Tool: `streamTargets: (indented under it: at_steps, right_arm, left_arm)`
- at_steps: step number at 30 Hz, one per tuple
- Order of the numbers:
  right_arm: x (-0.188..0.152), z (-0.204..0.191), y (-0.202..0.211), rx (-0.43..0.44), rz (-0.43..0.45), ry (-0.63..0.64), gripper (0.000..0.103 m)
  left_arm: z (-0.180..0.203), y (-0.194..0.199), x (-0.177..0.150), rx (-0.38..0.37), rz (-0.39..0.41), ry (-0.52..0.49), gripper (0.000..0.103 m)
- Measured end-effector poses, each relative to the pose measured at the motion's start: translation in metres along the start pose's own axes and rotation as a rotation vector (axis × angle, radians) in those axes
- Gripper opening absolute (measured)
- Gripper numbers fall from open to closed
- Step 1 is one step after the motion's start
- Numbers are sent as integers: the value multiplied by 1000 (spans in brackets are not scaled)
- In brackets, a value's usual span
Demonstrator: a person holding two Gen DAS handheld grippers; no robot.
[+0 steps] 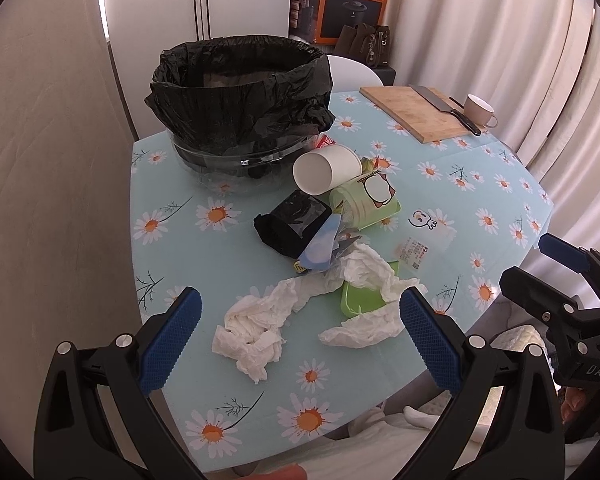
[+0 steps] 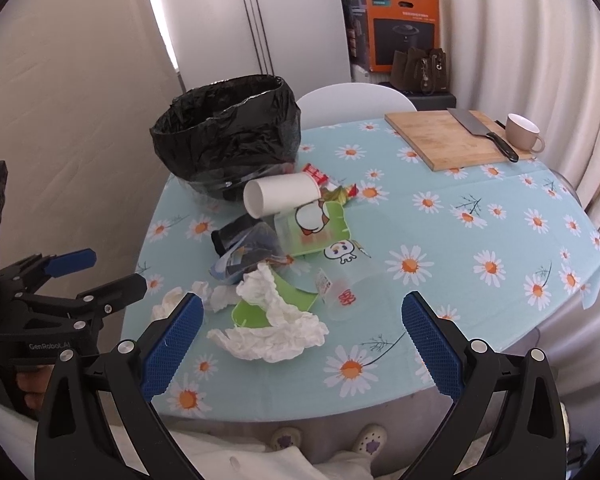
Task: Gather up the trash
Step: 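Move both tools toward the crumpled white tissues on the table, then grasp the white tissue with the left tool while the right tool grasps the clear cartoon cup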
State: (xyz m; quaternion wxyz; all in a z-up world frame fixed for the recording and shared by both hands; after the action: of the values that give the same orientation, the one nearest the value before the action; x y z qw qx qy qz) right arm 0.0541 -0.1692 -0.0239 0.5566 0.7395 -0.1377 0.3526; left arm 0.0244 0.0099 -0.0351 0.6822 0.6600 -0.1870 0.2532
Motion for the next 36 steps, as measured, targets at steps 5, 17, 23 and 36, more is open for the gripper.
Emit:
streamTargets:
  at_steps: [5,17,23,36]
  right_arm:
    - [-1,1,-6,24,-23,1,95]
    - [-10,12,-37,13,-156,43,95]
    - [-15,21,-52,-43,-193,91,95]
    - [-16,21,-77,-50,-194,82,95]
  left_arm:
    - [-2,-2,3,6,-3,1,97]
    - [-8,-25,-3,-12,-107,-36,97]
    - [-19,-51,-12,-15,-167,-42,97]
    - [-51,-104,-32,-17,-243,-99,97]
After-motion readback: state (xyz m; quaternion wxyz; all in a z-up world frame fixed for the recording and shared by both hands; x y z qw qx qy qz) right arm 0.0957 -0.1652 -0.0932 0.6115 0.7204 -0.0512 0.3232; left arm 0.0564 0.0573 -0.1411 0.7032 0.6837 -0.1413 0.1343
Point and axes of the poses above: each gripper's, at about its wrist camera, not at the fingertips, and y roughly against the way its jaws point, z to its right, x to its top, the point moved 3 cm from there along -y, roughly the way its jaws point
